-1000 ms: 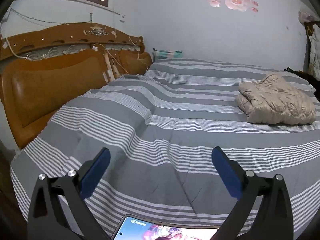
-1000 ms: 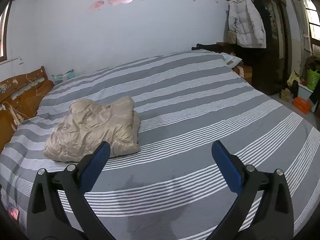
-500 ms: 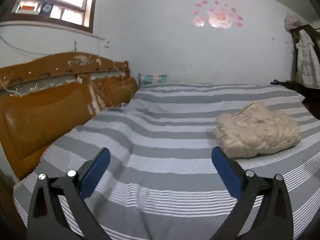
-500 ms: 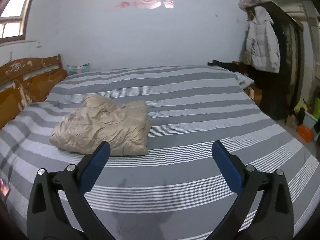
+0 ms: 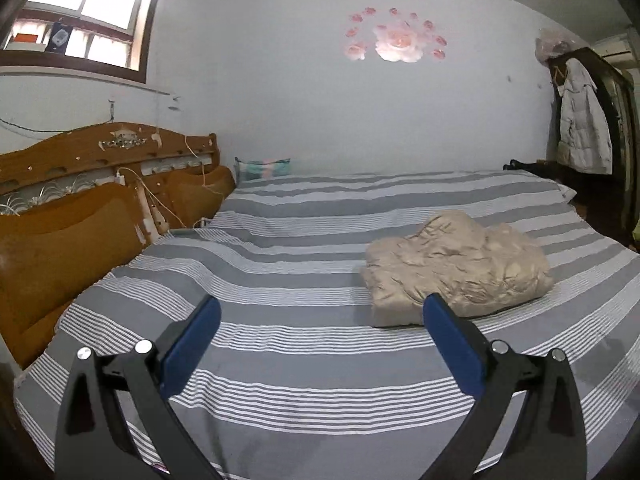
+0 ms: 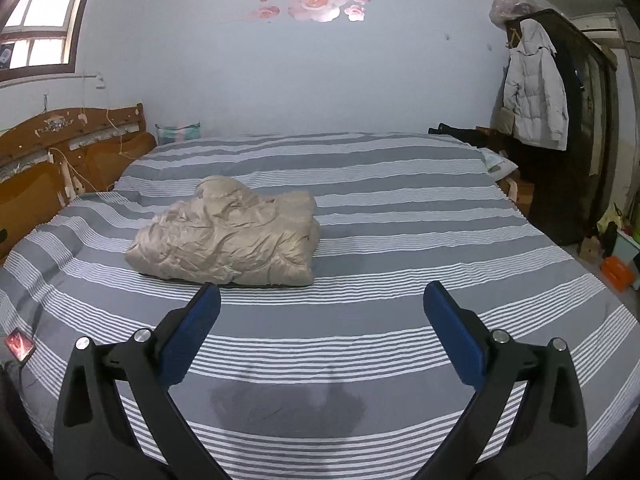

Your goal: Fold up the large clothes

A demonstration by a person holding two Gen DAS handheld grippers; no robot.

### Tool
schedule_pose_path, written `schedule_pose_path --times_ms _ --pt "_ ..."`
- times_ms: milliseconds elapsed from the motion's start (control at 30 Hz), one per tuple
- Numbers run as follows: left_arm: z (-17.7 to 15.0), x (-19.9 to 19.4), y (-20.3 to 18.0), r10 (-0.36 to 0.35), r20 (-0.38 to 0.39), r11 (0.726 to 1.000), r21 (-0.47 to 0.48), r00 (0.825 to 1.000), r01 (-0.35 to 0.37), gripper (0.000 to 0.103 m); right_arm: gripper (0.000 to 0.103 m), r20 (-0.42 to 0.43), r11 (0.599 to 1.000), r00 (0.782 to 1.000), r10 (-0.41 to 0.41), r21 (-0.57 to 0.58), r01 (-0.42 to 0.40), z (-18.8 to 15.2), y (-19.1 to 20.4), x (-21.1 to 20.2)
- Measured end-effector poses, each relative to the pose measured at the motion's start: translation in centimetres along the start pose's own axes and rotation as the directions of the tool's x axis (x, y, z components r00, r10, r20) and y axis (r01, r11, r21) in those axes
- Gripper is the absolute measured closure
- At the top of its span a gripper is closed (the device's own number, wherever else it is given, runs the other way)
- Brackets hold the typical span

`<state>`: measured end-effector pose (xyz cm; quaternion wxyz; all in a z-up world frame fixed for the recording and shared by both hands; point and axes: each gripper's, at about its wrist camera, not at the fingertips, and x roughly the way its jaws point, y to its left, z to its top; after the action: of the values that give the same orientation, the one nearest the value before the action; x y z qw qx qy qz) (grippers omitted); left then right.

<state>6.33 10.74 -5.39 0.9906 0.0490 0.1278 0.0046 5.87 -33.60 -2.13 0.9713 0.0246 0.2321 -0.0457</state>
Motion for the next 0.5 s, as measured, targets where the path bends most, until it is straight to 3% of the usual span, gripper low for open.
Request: schedule_pose_path --times_ms 267,500 --pt "0.8 4.4 -2.8 0.008 -0.066 1.0 0.012 0.998 -0.007 0.002 0.003 -0.06 1.0 0.998 0.008 -0.013 -0.009 0.8 1.1 5.0" --pt "1.9 14.1 -6.3 -0.023 -0.118 1.0 0.012 0.993 0.025 0.002 0.003 -0.163 0.999 0.986 0.028 -0.023 -0.032 1.6 3.0 16.4"
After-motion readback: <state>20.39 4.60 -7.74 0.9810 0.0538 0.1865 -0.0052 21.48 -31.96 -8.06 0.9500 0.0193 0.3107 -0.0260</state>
